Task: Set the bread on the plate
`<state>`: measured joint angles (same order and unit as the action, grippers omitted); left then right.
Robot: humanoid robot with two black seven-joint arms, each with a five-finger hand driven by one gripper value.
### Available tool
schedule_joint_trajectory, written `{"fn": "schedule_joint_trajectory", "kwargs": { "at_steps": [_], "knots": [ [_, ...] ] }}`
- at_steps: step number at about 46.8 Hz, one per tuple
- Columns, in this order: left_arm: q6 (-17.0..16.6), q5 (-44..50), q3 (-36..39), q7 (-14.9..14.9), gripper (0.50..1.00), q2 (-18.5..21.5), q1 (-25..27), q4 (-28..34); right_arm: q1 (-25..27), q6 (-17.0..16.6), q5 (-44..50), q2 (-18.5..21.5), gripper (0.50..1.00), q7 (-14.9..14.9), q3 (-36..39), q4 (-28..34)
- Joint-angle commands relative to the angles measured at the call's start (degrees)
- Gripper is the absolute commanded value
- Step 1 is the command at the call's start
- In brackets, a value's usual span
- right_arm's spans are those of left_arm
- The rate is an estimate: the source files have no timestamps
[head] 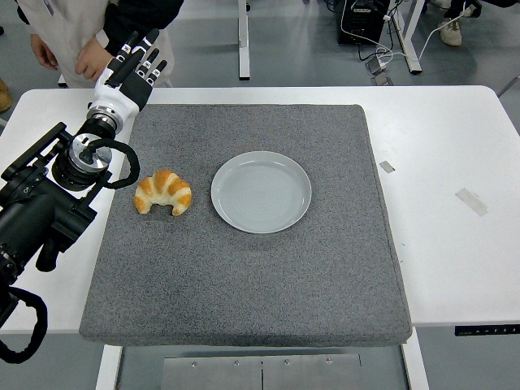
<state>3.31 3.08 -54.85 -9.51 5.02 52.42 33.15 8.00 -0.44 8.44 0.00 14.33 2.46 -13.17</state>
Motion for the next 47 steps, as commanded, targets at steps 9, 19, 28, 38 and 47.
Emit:
{"fn": "schedule_joint_trajectory", "kwargs": {
  "at_steps": [9,19,28,38,47],
  "knots": [
    [0.7,-0.6,1.2,0.0,0.992,-0.2,0.0,0.0,-0.1,0.0,0.0,0.0,1.0,0.0,0.0,0.0],
    [1.0,-0.2,-0.7,-0.2,0.99,0.2,-0.3,-0.2,-0.1,0.0,0.0,0.0,1.0,0.0,0.0,0.0],
    [1.0,-1.0,0.3,-0.4,0.99,0.5,0.1,-0.6,-0.1,0.0,0.0,0.0,1.0,0.0,0.0,0.0],
    [2.1,-1.8,0.7,-1.1,0.99,2.9,0.2,-0.3,-0.1,0.0,0.0,0.0,1.0,0.0,0.2,0.0],
    [5.3,-2.4,1.6,-1.0,0.99,5.2,1.6,0.0,-0.1,0.0,0.0,0.0,1.0,0.0,0.2,0.0]
  ]
}}
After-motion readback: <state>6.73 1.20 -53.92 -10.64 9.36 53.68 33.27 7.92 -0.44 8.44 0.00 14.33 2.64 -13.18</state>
